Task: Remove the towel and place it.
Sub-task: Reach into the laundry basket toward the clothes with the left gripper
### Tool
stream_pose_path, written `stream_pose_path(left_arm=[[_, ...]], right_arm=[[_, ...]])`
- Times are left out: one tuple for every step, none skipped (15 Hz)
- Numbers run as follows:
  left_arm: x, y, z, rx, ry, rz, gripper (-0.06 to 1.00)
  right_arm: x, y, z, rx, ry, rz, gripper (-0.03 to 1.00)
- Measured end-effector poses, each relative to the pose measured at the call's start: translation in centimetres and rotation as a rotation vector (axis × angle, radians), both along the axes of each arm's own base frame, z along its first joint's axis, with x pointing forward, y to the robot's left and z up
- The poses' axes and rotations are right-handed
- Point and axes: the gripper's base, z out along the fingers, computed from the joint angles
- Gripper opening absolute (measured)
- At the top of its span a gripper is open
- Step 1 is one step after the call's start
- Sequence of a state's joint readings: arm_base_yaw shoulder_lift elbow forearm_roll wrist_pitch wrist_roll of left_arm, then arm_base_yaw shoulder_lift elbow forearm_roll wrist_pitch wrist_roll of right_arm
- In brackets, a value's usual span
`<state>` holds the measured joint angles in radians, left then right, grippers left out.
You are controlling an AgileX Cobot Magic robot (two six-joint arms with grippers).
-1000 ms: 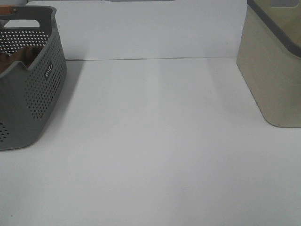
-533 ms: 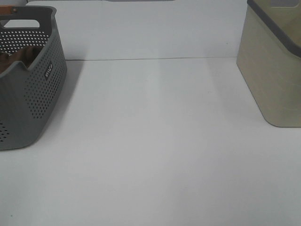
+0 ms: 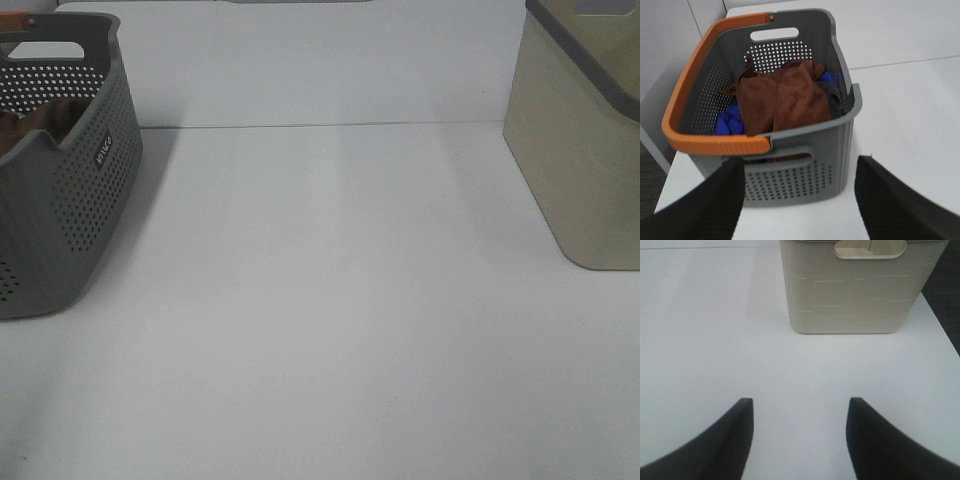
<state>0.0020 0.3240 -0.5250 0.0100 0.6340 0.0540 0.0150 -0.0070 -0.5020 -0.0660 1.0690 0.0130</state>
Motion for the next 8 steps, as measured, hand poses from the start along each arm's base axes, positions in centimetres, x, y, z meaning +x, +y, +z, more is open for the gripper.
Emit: stream_pose_path(left_arm=[[1.7,0.0,0.3,-0.001,-0.017,-0.001,0.62],[3.6,0.0,0.5,-0.002,-0.012,0.0,0.62],[5.7,0.0,0.5,-0.002,0.02,-0.001,0.62],[7.7,0.0,0.5,-0.006,0.06,0.001,0.62],[10.0,0.0,0.2,-0.028,0.129,0.01,0.62],[12.2,0.0,0.3,-0.071,0.185,0.031,0.62],[14.7,0.0,0.1,-0.1,0.263,0.05,0.62],[17.0,0.0,-0.2,-0.113,0.335,0.063,0.62]], right_arm=[[0.0,0.0,0.0,0.0,0.0,0.0,0.54],[0.0,0.0,0.0,0.0,0.0,0.0,0.54],[0.0,0.0,0.0,0.0,0.0,0.0,0.54],[0.0,0.0,0.0,0.0,0.0,0.0,0.54],[0.0,0.0,0.0,0.0,0.0,0.0,0.54],[0.0,0.0,0.0,0.0,0.0,0.0,0.54],[0.0,0.0,0.0,0.0,0.0,0.0,0.54],[0.0,0.0,0.0,0.0,0.0,0.0,0.54]])
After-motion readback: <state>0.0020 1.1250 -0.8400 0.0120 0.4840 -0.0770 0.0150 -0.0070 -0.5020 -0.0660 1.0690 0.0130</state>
